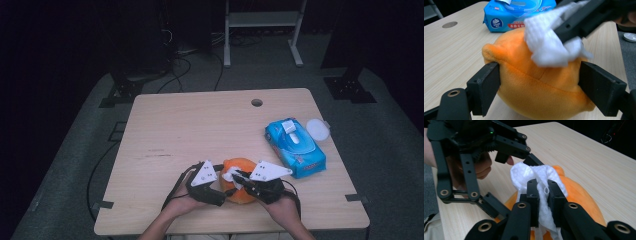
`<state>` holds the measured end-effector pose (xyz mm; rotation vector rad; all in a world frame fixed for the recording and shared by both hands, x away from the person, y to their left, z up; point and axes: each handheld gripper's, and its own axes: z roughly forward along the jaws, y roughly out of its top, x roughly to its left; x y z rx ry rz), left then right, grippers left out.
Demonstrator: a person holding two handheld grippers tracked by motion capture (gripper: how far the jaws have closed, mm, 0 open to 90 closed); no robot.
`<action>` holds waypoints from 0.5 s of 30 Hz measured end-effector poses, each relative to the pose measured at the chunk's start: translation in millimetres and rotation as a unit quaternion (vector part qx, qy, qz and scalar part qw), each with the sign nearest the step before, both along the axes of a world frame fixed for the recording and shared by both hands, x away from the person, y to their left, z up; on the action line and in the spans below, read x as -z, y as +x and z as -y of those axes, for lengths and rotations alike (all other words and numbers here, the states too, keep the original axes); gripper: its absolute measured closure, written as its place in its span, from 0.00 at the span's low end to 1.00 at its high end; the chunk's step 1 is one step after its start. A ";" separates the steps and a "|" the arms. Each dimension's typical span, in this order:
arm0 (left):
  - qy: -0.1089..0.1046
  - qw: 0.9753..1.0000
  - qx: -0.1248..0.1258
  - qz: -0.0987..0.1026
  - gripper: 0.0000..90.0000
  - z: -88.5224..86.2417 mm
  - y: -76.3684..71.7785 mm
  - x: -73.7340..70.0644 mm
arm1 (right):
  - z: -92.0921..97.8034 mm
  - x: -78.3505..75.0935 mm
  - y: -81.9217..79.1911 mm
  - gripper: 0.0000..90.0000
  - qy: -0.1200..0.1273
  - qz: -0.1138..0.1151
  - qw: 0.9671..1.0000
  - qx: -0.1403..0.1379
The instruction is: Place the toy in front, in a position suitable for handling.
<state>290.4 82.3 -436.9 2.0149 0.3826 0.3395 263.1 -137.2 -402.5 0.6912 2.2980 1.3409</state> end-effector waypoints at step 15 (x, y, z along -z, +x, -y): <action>0.005 1.000 0.005 0.000 0.21 -0.4 0.5 2.1 | 9.0 0.9 5.3 0.90 0.006 -0.008 1.000 0.018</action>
